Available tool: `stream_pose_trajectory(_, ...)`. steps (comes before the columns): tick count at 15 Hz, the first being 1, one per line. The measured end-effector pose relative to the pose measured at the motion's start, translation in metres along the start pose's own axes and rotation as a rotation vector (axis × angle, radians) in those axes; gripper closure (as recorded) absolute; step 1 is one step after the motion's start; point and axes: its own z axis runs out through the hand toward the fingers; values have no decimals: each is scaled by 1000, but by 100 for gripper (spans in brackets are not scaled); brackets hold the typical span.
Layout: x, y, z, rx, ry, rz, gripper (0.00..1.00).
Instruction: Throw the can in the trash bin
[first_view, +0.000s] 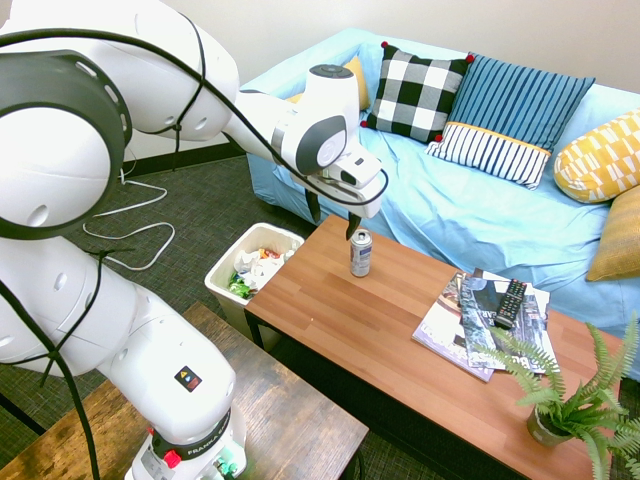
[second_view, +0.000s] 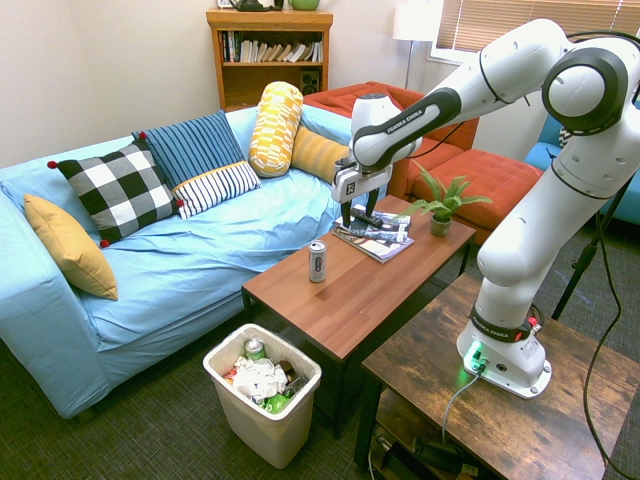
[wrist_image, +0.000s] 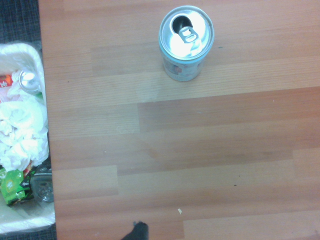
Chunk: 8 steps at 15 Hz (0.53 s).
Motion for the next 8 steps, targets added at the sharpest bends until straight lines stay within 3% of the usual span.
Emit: stream_pose_trajectory(8,11,-41,26,17,58,66,0)
